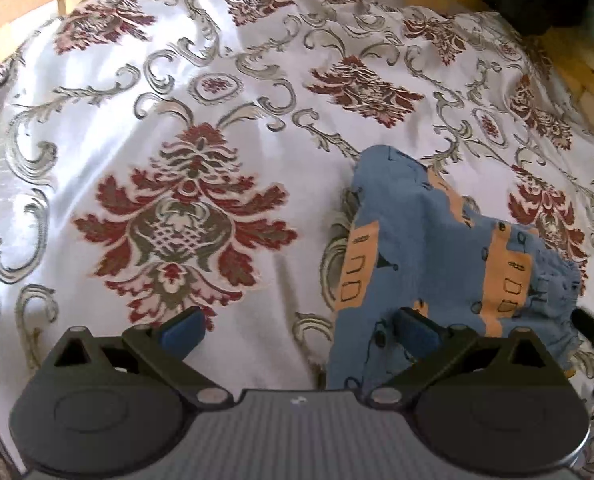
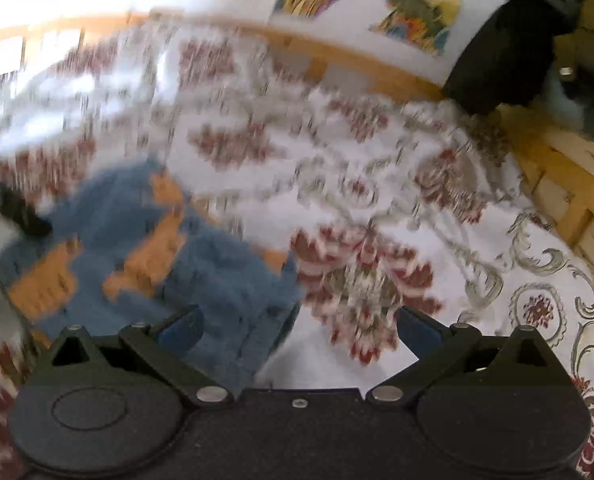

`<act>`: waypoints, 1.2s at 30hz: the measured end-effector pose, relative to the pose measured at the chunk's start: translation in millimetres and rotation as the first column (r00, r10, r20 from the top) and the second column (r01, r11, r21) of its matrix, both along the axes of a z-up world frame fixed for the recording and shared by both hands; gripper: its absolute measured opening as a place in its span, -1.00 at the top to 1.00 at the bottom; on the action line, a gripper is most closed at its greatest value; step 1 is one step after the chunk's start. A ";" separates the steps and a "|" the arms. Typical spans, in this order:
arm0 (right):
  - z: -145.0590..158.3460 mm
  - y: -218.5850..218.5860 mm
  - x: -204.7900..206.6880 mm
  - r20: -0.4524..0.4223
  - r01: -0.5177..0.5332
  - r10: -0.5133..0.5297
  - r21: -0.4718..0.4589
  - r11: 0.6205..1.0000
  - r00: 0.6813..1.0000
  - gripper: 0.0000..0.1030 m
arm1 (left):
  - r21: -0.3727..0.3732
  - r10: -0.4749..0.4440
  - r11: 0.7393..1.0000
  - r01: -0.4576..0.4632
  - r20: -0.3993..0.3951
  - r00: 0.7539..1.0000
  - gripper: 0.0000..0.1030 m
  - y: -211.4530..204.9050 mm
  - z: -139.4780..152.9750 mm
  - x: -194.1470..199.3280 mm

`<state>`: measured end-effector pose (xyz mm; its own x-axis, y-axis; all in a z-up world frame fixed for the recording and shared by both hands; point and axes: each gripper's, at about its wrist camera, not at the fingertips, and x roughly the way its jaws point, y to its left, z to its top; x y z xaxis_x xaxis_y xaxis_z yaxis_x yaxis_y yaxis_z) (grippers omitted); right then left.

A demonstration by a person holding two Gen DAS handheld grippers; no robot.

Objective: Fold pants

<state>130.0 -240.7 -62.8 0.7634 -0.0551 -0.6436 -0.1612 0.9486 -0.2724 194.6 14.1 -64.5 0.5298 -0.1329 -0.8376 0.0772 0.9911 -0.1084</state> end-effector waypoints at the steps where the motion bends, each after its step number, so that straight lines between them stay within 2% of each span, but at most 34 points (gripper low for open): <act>1: -8.9 3.0 3.6 -0.049 -0.003 0.001 -0.039 0.999 0.999 -0.99 | 0.012 -0.002 1.000 0.003 -0.005 1.000 -0.99 -0.4 -1.3 0.2; 2: -13.3 3.7 5.7 -0.072 -0.002 -0.001 -0.049 0.999 0.997 -0.99 | 0.019 -0.005 1.000 0.006 -0.014 1.000 -0.99 -0.9 -3.1 1.1; 4: -10.5 -0.1 6.0 -0.065 0.011 -0.012 -0.017 1.000 0.998 -0.99 | 0.022 -0.004 1.000 0.004 -0.031 1.000 -0.99 -0.8 -6.9 2.5; 9: 13.4 -16.9 0.5 0.057 0.025 -0.031 0.113 0.993 0.998 -0.99 | 0.008 0.025 1.000 -0.025 -0.023 0.999 -0.99 3.8 -1.3 1.0; 11: 18.8 -20.9 9.8 0.096 0.016 -0.028 0.121 0.993 0.995 -0.99 | -0.001 0.037 0.999 -0.037 0.038 0.999 -0.99 4.3 9.0 -0.4; 13: 18.9 -21.5 24.6 0.116 0.011 -0.021 0.091 0.996 0.993 -0.99 | -0.010 0.029 1.000 -0.027 0.123 0.992 -0.99 1.4 20.3 2.2; 16: 16.0 -26.3 45.2 0.110 -0.024 0.009 0.130 0.991 0.994 -0.99 | -0.019 -0.042 0.999 0.047 0.207 0.978 -0.99 -14.6 31.9 23.3; 18: 11.0 -28.2 56.2 0.090 -0.063 0.048 0.167 0.984 0.995 -0.99 | 0.014 -0.117 0.993 0.117 0.238 0.964 -0.99 -29.3 31.4 39.9; 20: 2.1 -24.4 64.4 0.071 -0.101 0.091 0.155 0.983 0.993 -0.99 | 0.078 -0.168 0.985 0.153 0.255 0.952 -0.99 -41.7 21.8 53.6; 22: -9.4 -17.9 70.4 0.059 -0.114 0.108 0.108 0.988 0.992 -0.99 | 0.158 -0.188 0.975 0.154 0.226 0.956 -0.99 -51.5 4.8 66.4; 24: -23.0 -13.8 78.0 0.030 -0.103 0.101 0.061 0.993 0.994 -0.99 | 0.185 -0.186 0.971 0.149 0.202 0.962 -1.00 -52.6 -12.4 74.7; 29: -30.0 -23.8 86.9 0.029 -0.033 0.030 0.117 0.993 0.999 -0.99 | 0.039 -0.127 0.992 0.123 0.150 0.980 -1.00 -25.7 -30.2 88.7; 31: -24.8 -31.8 85.0 0.051 0.005 -0.014 0.165 0.986 0.999 -0.99 | 0.012 -0.118 0.993 0.117 0.147 0.982 -1.00 -20.5 -26.9 88.5; 33: -10.9 -40.8 78.9 0.079 0.040 -0.064 0.265 0.963 0.995 -0.99 | -0.009 -0.106 0.994 0.109 0.145 0.984 -0.99 -18.1 -18.8 87.0; 36: 6.6 -38.6 64.2 0.079 0.032 -0.061 0.327 0.944 0.995 -0.99 | -0.016 -0.117 0.993 0.121 0.164 0.979 -0.99 -15.9 -1.1 74.5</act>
